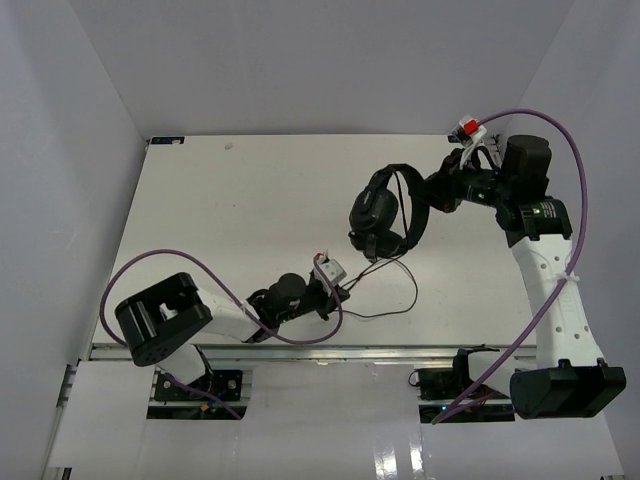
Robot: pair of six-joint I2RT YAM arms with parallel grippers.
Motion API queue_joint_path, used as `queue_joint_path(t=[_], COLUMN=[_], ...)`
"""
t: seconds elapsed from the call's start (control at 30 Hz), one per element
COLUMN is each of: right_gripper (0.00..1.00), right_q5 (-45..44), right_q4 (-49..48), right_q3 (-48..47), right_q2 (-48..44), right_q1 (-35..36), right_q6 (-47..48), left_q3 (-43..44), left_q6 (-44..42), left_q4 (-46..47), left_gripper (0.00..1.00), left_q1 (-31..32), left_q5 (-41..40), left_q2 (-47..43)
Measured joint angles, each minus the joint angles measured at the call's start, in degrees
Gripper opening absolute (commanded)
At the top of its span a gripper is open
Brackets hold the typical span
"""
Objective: Wrap the headphones
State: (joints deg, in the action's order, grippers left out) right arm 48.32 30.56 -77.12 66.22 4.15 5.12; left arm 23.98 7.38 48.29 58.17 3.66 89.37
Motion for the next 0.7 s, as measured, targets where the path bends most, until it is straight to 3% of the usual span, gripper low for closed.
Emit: queue_joint_path(t=[0.2, 0.4, 0.5, 0.7], right_gripper=[0.08, 0.08, 0.08, 0.08], right_q5=[5.4, -0.7, -6.5, -22.0], right_q4=[14.3, 24.8, 24.9, 17.4], right_q3=[-3.7, -1.0, 3.8, 13.4], right_q2=[-1.6, -6.3, -10.0, -12.8], right_q1=[0.1, 2.4, 5.9, 17.0], right_q6=[22.6, 43.8, 49.4, 51.1], left_q3=[2.2, 12.1, 19.5, 31.5], left_q6=[0.2, 3.4, 5.3, 12.3], left_q4=[-4.7, -15.5, -23.3, -37.5], left_gripper=[0.0, 0.0, 0.0, 0.02], left_q1=[-12.3, -21.1, -22.4, -22.5], left_q5=[13.7, 30.9, 39.2, 52.2], left_q2=[-6.6, -9.4, -8.2, -3.0])
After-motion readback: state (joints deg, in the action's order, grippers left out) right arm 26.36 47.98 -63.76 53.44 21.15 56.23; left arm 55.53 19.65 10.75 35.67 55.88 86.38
